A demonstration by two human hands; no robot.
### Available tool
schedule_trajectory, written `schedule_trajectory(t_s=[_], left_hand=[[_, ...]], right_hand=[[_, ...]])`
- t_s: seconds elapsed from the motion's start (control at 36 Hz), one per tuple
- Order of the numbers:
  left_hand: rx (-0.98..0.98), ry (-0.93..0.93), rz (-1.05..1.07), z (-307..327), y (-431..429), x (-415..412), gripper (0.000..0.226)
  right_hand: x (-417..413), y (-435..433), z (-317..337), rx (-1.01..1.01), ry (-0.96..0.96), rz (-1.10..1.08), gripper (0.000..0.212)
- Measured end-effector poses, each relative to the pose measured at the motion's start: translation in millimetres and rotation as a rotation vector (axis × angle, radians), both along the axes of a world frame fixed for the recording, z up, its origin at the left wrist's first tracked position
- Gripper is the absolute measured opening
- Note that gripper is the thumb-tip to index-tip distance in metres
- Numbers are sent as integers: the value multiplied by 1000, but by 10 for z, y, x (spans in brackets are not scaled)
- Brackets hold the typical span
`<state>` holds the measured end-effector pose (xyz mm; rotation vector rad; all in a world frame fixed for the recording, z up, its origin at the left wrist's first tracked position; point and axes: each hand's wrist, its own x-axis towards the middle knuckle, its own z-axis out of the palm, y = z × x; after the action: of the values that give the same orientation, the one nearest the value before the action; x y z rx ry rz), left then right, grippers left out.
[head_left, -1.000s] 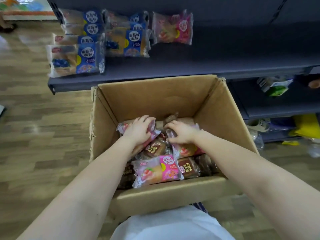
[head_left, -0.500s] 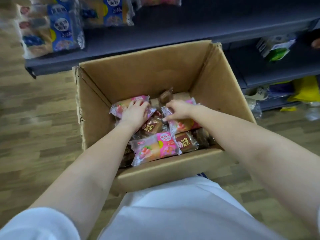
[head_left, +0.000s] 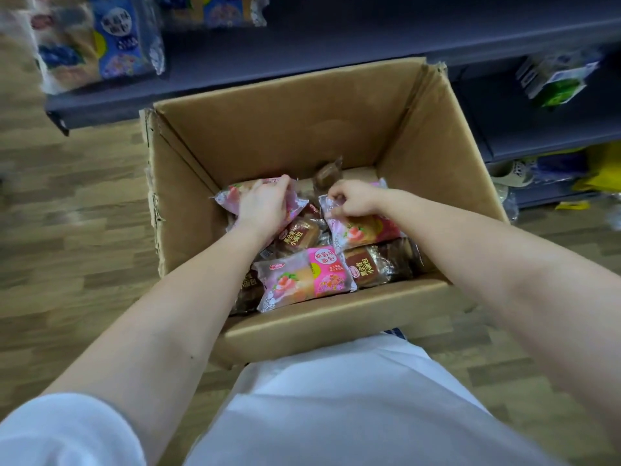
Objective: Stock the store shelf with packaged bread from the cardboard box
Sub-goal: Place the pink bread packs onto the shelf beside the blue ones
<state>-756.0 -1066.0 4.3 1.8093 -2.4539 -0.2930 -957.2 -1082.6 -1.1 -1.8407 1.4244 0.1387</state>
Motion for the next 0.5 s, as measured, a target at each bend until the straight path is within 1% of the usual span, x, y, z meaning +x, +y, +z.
schedule_trajectory(t_s=[0.06, 0.14, 0.22, 0.28, 0.33, 0.42, 0.5], left_hand=[[-48, 52, 18, 32, -39, 4, 35], [-116, 117, 44, 138, -90, -52, 40], [-178, 201, 45, 255, -120, -136, 38], [-205, 223, 52, 320, -155, -164, 35], [-209, 212, 45, 382, -204, -162, 35], [-191, 185, -18, 509, -281, -123, 33], [-151, 275, -36, 706, -391, -92, 27]], right_hand=[[21, -20, 10, -71, -27, -23, 26], [28, -80, 93, -195, -119, -138, 24], [34, -148, 199, -307, -190, -206, 11], [46, -188, 276, -358, -208, -247, 12], [61, -241, 368, -401, -207, -281, 16], [70, -327, 566, -472, -238, -320, 13], [53, -415, 844, -544, -276, -332, 12]])
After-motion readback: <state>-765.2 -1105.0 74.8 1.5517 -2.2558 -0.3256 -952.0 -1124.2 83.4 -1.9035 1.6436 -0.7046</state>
